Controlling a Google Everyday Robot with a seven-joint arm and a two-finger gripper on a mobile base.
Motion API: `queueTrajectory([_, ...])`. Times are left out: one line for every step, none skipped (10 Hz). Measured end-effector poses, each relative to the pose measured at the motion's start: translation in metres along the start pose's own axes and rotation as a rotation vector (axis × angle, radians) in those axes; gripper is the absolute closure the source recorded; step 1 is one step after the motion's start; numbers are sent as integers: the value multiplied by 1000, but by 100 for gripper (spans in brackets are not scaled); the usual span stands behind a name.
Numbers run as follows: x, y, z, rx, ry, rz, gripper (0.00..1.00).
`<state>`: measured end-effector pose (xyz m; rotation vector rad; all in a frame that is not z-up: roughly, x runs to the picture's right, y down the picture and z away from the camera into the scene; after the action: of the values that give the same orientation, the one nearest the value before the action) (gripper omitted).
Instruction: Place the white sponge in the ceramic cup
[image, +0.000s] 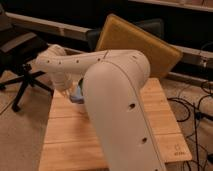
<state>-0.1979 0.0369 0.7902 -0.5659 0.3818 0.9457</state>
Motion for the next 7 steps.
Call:
queueTrajectory([3,-3,2,1,5,6,100])
queueTrajectory([6,-6,4,3,10,14,100])
queueTrajectory([10,-10,7,9,17,24,100])
queueTrajectory([16,-16,12,15,26,39,100])
queueTrajectory([23,-25,20,15,38,62,100])
queueTrajectory([28,-33,27,13,42,81,99])
queueTrajectory([30,-37,31,5,40,92,95])
